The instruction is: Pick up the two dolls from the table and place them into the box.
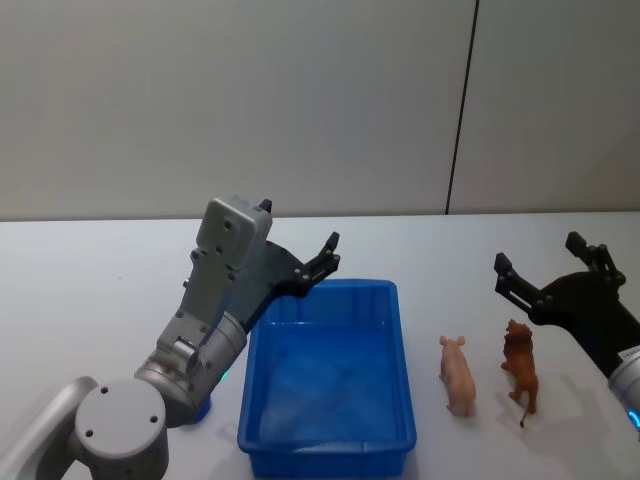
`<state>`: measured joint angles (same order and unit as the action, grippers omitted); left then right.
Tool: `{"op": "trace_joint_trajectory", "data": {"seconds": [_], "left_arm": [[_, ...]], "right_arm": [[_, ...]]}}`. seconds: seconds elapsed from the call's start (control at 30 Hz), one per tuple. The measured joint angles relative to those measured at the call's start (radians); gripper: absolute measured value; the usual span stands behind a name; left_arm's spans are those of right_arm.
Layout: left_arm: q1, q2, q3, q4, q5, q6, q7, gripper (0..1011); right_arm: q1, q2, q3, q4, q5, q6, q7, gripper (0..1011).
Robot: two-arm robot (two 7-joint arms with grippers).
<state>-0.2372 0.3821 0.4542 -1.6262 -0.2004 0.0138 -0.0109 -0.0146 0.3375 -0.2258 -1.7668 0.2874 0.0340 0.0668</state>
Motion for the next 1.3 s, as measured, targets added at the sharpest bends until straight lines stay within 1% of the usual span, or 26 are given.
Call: {"op": "trace_joint_trajectory", "data": {"seconds": [0.93, 1.13, 1.3], "left_arm": [[0.0, 0.0, 0.0, 0.0, 0.0, 0.0, 0.0, 1001], [0.0, 0.0, 0.0, 0.0, 0.0, 0.0, 0.0, 1001], [0.0, 0.0, 0.0, 0.0, 0.0, 0.0, 0.0, 1001]], "right_arm": [[0.004, -0.003, 0.002, 0.006, 0.001, 0.004, -0.001, 1001], [0.012, -0.008, 0.004, 0.017, 0.007, 0.024, -0.008, 1001], [0.02, -0.017, 0.006, 0.036, 0.017, 0.061, -0.021, 1001]]}}
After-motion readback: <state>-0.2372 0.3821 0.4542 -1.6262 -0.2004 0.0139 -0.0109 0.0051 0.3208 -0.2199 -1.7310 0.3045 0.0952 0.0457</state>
